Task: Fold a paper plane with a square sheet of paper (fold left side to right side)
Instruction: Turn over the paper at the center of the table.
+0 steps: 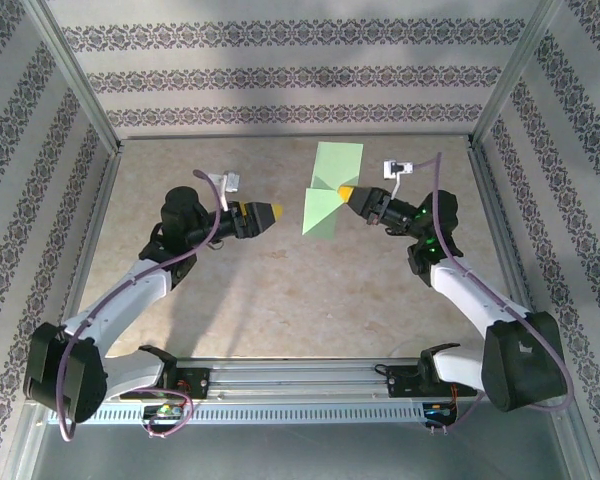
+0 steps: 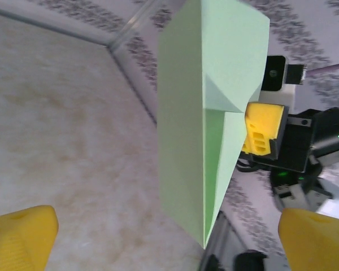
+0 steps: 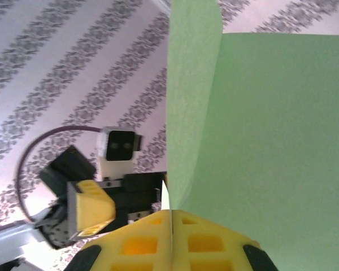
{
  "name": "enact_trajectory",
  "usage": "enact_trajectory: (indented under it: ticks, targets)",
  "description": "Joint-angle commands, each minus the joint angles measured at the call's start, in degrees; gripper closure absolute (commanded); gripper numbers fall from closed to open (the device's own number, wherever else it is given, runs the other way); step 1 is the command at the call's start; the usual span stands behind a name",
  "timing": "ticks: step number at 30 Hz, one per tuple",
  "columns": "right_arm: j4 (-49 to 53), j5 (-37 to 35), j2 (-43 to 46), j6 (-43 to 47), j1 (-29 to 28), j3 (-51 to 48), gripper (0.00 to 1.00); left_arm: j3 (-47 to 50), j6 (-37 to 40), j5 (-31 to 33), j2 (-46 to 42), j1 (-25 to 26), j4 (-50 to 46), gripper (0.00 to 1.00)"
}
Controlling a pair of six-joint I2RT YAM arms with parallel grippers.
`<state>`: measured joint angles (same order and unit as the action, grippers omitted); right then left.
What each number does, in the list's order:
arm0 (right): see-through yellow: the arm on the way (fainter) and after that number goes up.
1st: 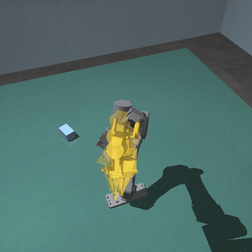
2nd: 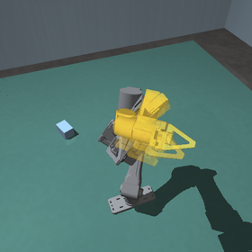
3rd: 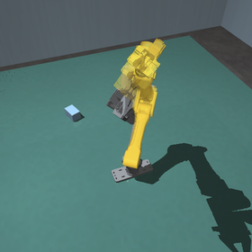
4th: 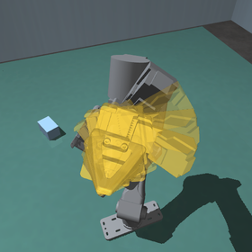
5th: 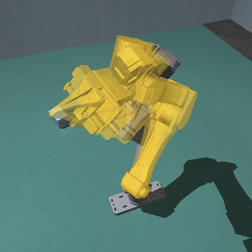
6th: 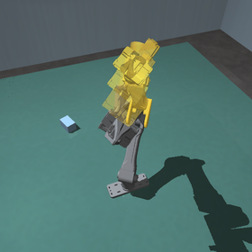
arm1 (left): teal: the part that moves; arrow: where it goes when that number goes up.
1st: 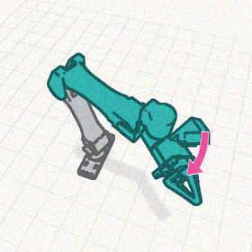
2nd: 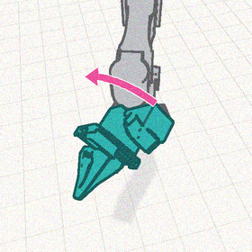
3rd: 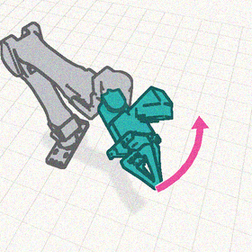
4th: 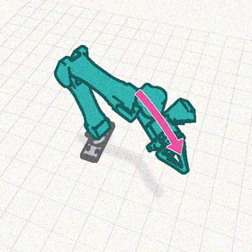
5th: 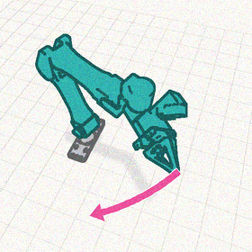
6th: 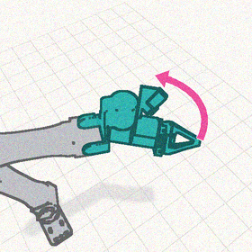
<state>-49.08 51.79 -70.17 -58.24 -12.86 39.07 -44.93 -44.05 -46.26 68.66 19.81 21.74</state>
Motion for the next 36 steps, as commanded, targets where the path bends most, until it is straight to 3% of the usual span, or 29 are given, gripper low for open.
enact_trajectory:
  ticks: [1, 12, 16, 30, 36]
  targets:
    - [-7.77, 2.83, 1.22, -5.35, -0.02, 2.21, 1.0, -2.14, -11.25, -8.6, 3.16, 0.96, 16.49, 0.0]
    - [-8.05, 0.78, 0.01, -5.4, -3.46, 2.92, 1.0, -5.06, -11.45, -9.31, 7.32, 5.46, 19.84, 0.01]
    - [-8.61, 0.68, -1.22, -5.57, -4.83, 3.55, 1.0, -5.67, -12.35, -9.63, 8.85, 6.25, 21.57, 0.06]
    - [-9.46, -0.55, -3.04, -5.93, -6.25, 2.77, 1.0, -6.43, -12.73, -10.56, 10.36, 6.62, 22.06, 0.54]
    - [-9.37, -0.99, -2.88, -5.76, -6.14, 2.0, 0.97, -6.56, -11.32, -9.95, 9.67, 6.55, 19.81, 0.7]
